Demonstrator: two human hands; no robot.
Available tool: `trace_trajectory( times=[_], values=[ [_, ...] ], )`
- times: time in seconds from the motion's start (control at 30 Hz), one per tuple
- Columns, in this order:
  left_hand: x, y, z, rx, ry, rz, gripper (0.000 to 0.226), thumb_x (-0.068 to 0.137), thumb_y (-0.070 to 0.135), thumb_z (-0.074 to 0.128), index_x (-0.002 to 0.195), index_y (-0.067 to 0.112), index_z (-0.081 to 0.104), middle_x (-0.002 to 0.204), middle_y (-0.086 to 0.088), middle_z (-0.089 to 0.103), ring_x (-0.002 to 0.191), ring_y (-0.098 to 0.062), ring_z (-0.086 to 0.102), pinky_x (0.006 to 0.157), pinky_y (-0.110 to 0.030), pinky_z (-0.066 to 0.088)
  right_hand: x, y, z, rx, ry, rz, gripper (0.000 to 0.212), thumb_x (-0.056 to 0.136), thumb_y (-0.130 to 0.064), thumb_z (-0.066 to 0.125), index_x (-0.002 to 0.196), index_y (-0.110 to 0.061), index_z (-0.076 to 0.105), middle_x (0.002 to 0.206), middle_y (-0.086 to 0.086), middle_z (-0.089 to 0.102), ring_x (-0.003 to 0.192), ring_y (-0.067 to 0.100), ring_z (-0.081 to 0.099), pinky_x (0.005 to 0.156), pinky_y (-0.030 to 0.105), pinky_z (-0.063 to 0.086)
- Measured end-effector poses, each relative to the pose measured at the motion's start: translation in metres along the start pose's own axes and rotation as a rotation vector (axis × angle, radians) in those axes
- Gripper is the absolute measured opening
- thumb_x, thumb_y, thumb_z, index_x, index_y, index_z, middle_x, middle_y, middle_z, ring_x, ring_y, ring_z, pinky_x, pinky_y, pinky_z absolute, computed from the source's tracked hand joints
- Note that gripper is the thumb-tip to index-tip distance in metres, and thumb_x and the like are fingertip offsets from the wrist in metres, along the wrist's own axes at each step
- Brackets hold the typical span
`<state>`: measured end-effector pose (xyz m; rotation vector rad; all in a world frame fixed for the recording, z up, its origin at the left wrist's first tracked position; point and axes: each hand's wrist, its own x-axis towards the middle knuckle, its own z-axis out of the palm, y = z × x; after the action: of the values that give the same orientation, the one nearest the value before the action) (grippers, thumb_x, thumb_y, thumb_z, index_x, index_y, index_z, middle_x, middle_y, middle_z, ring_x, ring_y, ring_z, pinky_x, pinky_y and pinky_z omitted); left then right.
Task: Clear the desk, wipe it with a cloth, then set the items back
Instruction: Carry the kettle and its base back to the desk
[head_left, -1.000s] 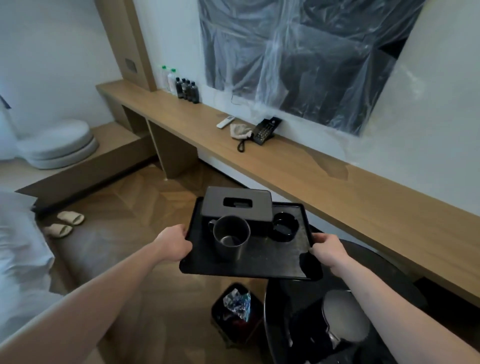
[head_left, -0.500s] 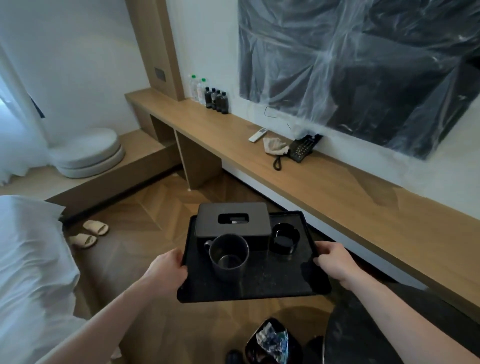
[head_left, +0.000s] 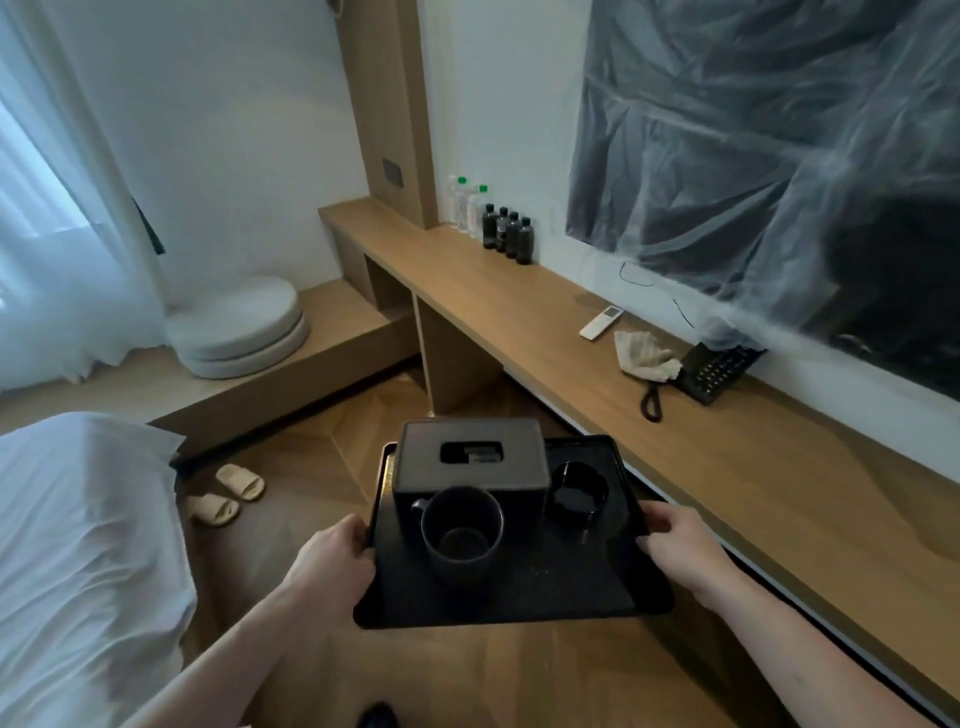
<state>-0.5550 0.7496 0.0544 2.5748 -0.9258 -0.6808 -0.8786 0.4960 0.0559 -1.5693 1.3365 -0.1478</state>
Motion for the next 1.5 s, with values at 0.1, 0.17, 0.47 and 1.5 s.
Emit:
trace_trajectory(
  times=[0.1,0.17,0.47,1.5],
  values=[
    [0.053,-0.009,-0.020,0.006,0.008,0.004,0.002,0.091,0.024,0.058,0.089,0.025,0.058,0.090,0.007,0.065,0.082,-0.010,0.060,0.063,-0.026,0.044,0.038,-0.036,0.017,-0.013,0.031,-0.027,0.044,0.099,-0.003,0.060,0.137,-0.026,0.061,0.123,-0.004,0.058,0.125,0.024,0.055,0.094,0.042,0.050],
    [0.088,-0.014,-0.036,-0.001,0.015,0.015,0.003,0.092,0.025,0.059,0.090,0.026,0.058,0.090,0.009,0.065,0.081,-0.007,0.059,0.063,-0.025,0.044,0.063,-0.061,0.029,-0.015,0.040,-0.042,0.041,0.099,-0.004,0.060,0.132,-0.029,0.062,0.119,-0.007,0.057,0.119,0.020,0.053,0.093,0.040,0.047],
    [0.262,-0.035,-0.125,-0.007,-0.028,0.101,0.004,0.093,0.032,0.060,0.096,0.030,0.059,0.094,0.010,0.068,0.088,-0.011,0.063,0.078,-0.033,0.054,0.175,-0.167,0.094,0.004,0.128,-0.016,0.041,0.099,0.000,0.058,0.130,-0.026,0.064,0.120,-0.004,0.060,0.115,0.021,0.053,0.095,0.042,0.049],
    [0.750,0.089,-0.214,0.099,-0.157,0.235,0.008,0.099,0.027,0.057,0.095,0.031,0.052,0.088,0.009,0.068,0.077,-0.007,0.064,0.063,-0.021,0.048,0.584,-0.384,0.089,0.030,0.190,0.096,0.043,0.098,0.001,0.062,0.137,-0.018,0.064,0.113,-0.007,0.059,0.108,0.016,0.054,0.092,0.036,0.049]
  ],
)
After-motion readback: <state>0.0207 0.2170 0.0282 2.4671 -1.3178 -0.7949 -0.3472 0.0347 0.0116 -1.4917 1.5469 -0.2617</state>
